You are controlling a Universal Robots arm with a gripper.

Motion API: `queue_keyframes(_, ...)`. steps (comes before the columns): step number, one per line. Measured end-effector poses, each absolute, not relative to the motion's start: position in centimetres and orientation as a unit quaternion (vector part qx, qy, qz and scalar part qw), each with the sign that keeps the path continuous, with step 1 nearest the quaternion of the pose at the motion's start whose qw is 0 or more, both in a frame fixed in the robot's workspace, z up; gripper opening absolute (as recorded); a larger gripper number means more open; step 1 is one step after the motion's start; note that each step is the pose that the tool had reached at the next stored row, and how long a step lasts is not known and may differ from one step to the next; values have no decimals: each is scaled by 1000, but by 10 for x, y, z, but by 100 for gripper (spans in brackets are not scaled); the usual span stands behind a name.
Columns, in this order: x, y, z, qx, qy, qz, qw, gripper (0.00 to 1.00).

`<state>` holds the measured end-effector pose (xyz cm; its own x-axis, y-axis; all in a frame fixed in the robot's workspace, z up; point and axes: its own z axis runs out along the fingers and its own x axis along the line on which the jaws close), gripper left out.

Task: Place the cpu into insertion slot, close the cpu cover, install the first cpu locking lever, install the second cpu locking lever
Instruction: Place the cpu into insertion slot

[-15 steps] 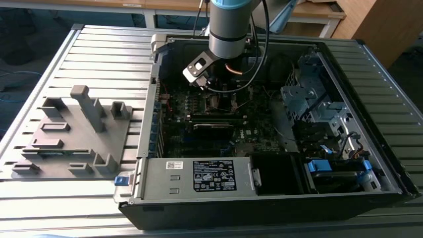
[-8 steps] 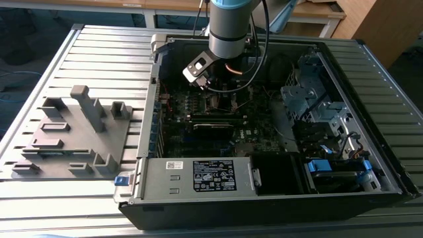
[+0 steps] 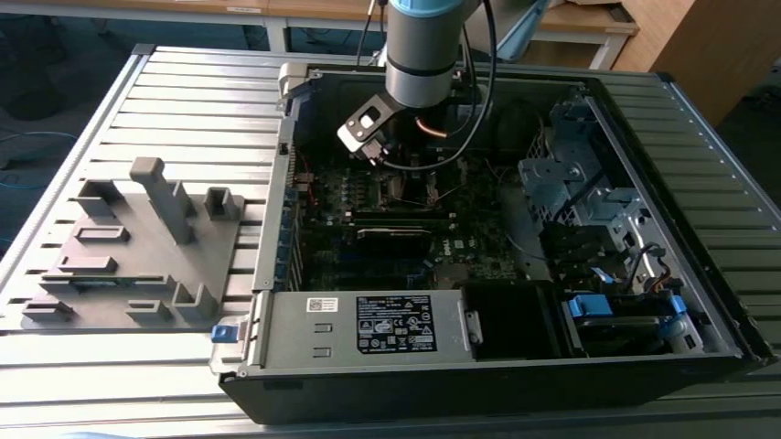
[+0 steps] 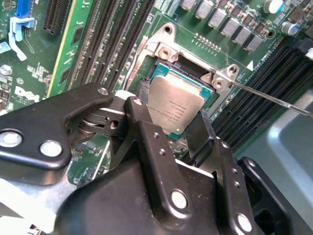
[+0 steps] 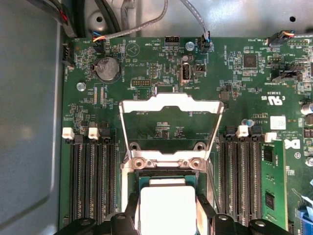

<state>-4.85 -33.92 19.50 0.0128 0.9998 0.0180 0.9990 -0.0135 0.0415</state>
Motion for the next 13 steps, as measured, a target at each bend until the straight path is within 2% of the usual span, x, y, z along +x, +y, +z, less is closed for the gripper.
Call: queue_keyframes(13, -48, -339, 194, 712, 702, 21, 8, 54)
